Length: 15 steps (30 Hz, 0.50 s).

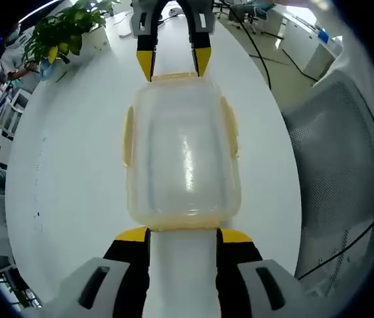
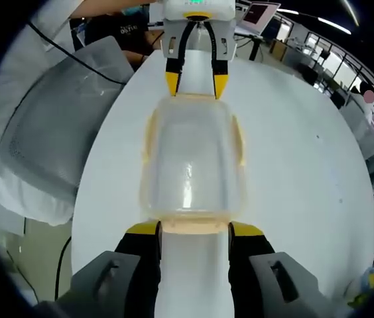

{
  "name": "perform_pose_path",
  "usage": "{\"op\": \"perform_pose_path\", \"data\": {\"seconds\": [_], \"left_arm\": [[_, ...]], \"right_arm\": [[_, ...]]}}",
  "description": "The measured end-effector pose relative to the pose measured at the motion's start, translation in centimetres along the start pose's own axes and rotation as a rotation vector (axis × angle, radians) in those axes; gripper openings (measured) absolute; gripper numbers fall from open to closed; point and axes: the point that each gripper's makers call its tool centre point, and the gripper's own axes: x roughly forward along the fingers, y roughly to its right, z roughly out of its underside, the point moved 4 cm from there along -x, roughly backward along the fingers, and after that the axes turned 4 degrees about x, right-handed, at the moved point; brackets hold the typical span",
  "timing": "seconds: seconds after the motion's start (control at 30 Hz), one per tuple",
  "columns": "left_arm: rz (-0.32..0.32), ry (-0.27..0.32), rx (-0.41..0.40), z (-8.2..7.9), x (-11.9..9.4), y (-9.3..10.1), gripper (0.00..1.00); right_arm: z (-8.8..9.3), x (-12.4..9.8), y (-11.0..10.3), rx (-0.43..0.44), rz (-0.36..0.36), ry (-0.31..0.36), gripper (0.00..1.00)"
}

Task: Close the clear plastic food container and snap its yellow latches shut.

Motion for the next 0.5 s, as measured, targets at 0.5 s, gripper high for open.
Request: {"op": "perform_pose_path", "data": {"seconds": [0.5], "left_arm": [[0.049, 0.06, -0.151, 1.1, -0.2, 0.8, 0.55]], "right_arm": [[2.3, -0.2, -0.1, 0.087, 0.017, -0.067, 0.43]]}}
